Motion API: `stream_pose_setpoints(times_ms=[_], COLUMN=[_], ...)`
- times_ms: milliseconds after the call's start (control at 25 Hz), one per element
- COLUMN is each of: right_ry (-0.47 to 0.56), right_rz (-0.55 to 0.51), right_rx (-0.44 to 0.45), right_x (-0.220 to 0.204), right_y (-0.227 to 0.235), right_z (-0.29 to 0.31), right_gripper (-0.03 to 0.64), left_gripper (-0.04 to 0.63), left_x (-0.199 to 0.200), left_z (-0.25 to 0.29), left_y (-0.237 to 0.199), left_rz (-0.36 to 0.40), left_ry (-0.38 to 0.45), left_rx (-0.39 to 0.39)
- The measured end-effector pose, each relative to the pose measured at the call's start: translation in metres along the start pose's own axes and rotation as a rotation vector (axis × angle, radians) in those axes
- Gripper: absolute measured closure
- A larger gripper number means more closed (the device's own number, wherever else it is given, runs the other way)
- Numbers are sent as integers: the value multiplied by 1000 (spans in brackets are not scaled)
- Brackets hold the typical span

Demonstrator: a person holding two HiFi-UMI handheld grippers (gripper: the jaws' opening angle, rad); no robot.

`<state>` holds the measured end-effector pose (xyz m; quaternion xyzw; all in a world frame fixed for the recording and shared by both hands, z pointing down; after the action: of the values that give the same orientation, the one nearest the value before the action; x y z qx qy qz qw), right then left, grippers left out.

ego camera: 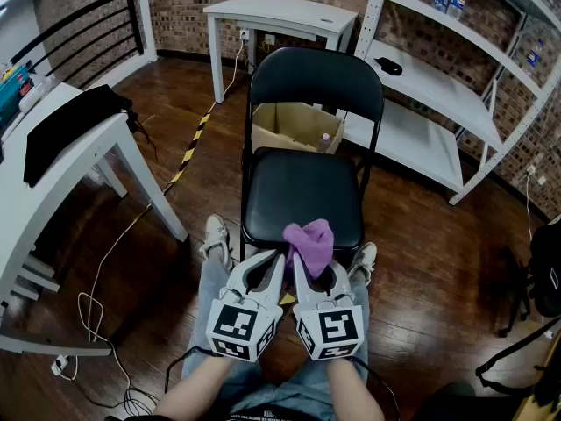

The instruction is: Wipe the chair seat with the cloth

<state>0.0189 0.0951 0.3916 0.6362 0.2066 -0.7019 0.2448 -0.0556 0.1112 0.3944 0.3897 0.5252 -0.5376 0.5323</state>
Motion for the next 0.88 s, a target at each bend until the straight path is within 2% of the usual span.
stream_pose_setpoints(times_ms=[360,880], right_ry=[-38,-88], right_rz=[3,-47], right_rx=[36,65], right_x=[-7,3], right_y=[37,83], right_z=[62,128], right_gripper=[571,571], left_gripper=[591,591], left_x=[2,18], left_z=[59,129], left_y=[-35,-62], left_rz=[-19,-19], left_ry=[-5,-14], left_rx=[49,50])
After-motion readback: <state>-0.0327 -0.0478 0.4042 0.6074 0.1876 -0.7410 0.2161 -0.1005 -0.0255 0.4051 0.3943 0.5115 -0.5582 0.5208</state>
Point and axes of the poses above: the fingertips, and each gripper's own axes: z forward along the fingers, y to its right, x out of its top, the point moved 4 cm from there along -z, backward along the fingers, and after that the axes turned 13 degrees about x, right-handed, at the moved point
